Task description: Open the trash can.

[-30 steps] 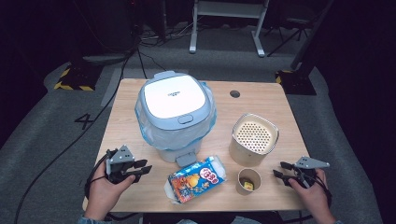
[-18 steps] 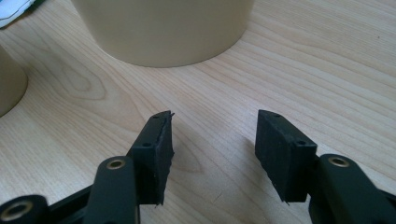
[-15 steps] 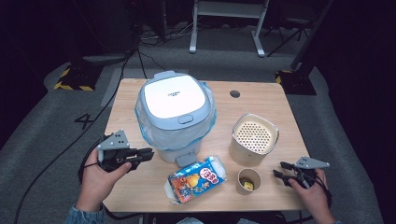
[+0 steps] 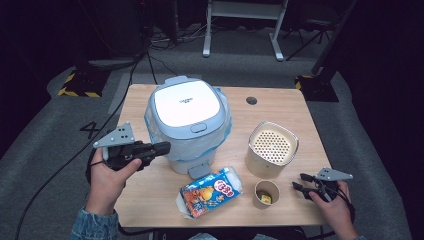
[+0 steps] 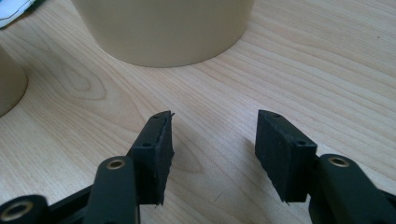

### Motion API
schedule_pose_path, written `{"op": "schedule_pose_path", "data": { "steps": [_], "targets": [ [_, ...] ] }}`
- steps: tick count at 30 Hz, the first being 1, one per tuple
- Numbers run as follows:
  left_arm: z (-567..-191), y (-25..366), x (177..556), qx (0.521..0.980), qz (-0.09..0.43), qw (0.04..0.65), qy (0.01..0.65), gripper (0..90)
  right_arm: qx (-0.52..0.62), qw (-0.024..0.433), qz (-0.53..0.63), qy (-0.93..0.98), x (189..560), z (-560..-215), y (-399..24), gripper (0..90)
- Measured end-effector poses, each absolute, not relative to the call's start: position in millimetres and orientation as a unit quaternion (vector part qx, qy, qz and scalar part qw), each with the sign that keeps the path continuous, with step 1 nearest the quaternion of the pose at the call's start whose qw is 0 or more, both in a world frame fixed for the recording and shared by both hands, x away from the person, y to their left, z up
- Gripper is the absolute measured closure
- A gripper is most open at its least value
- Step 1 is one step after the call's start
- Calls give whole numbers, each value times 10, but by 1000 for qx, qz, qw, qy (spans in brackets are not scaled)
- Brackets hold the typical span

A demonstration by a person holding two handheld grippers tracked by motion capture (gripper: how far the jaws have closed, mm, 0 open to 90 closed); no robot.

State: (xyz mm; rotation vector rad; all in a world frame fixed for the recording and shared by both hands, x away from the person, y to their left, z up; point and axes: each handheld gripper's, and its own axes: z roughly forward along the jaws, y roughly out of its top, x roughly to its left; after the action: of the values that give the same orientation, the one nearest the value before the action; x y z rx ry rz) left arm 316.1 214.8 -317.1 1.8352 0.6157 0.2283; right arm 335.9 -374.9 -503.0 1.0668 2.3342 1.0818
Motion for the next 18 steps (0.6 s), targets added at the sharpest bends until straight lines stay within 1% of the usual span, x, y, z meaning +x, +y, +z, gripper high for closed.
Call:
{"op": "schedule_pose_path", "data": {
  "steps": [7, 18],
  "targets": [
    [-3107, 2076, 3254, 757, 103, 593, 252, 895, 377, 177, 382, 825, 3360, -5030, -3750, 468],
    [-2989, 1856, 3400, 756, 118, 594, 249, 899, 377, 177, 382, 825, 3360, -5030, -3750, 468]
  ]
}}
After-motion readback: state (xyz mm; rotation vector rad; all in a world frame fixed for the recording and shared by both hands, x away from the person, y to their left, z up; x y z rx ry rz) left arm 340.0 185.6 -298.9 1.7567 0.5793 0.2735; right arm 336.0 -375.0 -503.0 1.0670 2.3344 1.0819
